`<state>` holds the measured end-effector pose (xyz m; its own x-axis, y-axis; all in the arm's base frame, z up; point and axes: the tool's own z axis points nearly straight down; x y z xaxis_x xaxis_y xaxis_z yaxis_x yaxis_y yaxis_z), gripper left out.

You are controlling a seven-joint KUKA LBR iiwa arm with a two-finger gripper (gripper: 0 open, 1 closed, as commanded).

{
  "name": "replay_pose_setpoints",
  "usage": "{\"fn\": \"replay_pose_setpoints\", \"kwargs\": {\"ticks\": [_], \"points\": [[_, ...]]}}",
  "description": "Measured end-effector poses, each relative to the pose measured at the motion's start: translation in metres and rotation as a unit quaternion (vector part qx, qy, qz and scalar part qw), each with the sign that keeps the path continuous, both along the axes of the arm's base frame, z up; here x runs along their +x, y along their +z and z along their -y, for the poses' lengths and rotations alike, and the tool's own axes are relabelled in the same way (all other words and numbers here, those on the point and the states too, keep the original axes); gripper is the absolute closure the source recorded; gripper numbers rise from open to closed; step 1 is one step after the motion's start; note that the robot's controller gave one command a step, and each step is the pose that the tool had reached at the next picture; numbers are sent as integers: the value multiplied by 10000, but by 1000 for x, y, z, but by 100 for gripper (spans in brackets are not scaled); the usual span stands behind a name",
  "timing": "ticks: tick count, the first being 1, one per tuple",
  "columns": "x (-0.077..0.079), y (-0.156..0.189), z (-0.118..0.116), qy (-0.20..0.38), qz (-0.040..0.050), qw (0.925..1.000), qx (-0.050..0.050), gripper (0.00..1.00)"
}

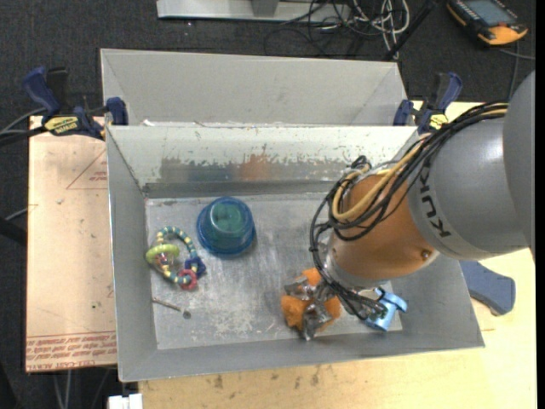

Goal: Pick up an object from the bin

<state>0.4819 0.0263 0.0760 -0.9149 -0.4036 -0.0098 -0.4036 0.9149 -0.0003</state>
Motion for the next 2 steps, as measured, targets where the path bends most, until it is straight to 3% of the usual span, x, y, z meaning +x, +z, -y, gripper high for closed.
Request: {"fn": "replay_pose_setpoints", "kwargs": {"ticks": [2], "points": [[-2, 15, 0, 1, -64, 10000, -12, 100]]}}
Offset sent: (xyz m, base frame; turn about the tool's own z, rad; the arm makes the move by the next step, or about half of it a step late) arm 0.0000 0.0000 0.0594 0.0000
